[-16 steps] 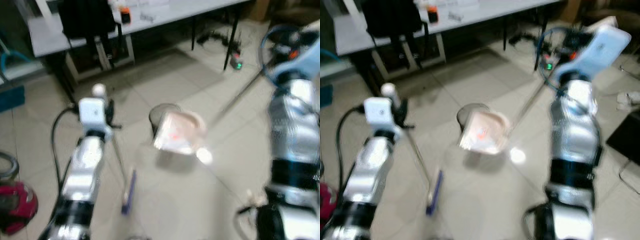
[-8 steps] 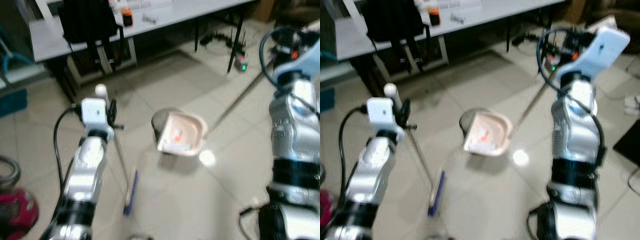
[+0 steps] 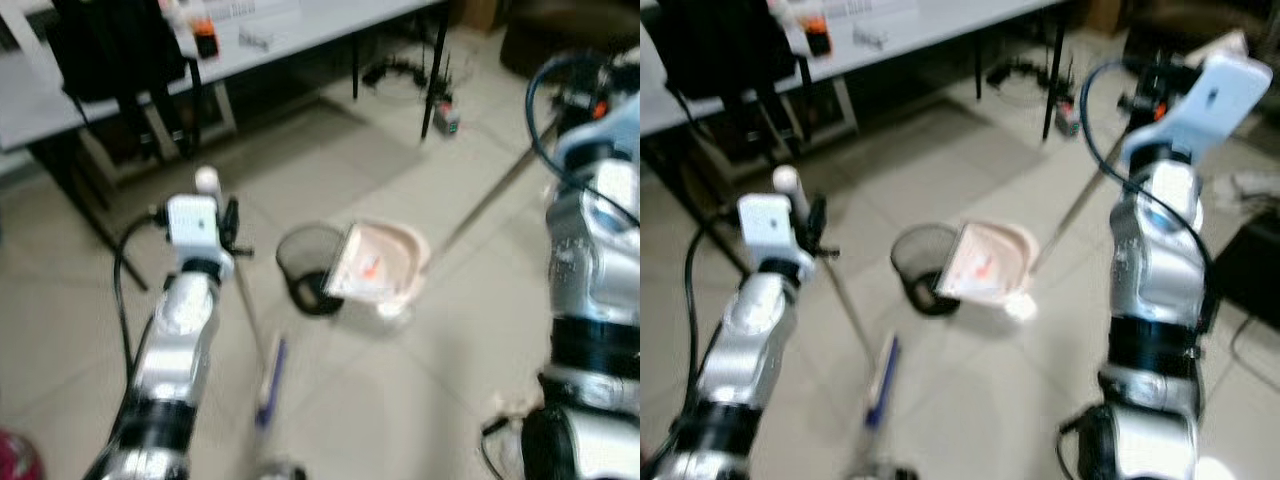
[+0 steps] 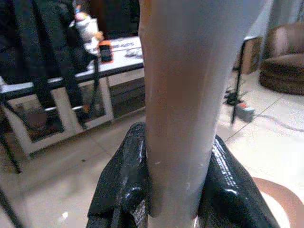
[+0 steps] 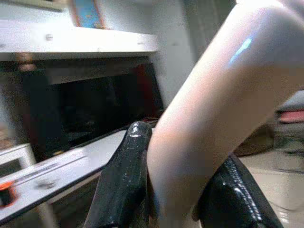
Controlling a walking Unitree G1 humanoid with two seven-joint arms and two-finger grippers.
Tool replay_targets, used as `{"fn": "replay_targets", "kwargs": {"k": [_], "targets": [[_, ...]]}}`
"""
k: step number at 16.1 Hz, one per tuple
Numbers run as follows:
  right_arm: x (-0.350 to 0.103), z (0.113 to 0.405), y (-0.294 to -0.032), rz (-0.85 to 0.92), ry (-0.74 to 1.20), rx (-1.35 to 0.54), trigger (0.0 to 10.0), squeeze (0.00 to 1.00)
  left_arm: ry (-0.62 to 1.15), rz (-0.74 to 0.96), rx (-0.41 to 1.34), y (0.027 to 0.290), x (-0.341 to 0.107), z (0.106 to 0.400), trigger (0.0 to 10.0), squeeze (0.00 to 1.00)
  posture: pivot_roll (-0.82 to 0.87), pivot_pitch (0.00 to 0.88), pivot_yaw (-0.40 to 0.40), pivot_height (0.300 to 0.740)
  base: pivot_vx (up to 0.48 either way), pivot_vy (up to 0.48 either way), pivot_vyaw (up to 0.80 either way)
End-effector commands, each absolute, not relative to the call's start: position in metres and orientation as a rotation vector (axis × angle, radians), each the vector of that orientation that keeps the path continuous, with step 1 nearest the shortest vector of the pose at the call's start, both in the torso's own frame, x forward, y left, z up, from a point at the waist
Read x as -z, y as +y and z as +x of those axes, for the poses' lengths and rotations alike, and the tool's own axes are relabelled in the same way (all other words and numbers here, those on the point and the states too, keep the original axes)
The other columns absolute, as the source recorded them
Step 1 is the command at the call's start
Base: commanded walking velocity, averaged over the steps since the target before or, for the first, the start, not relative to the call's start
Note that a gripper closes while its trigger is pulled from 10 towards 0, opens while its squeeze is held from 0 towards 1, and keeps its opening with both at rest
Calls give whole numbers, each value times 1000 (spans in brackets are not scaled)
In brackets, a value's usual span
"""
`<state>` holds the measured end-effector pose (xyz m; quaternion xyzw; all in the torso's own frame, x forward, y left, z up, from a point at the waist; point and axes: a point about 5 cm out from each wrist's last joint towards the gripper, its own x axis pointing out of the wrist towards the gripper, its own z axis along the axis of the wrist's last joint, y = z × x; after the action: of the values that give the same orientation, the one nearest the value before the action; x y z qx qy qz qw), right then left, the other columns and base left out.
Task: Sweep floor
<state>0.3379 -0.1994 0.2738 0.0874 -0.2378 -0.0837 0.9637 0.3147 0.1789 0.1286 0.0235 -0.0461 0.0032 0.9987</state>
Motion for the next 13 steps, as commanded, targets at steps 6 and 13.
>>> {"fn": "replay_targets", "kwargs": {"k": [6, 13], "targets": [[-287, 334, -197, 199, -553, 149, 10000, 0, -140, 75, -17, 182, -139, 317, 10000, 0, -31, 17, 84, 740, 385, 0, 0], [-287, 335, -198, 205, -554, 157, 10000, 0, -137, 77, -17, 182, -139, 317, 10000, 0, -29, 24, 83, 740, 385, 0, 0]]}}
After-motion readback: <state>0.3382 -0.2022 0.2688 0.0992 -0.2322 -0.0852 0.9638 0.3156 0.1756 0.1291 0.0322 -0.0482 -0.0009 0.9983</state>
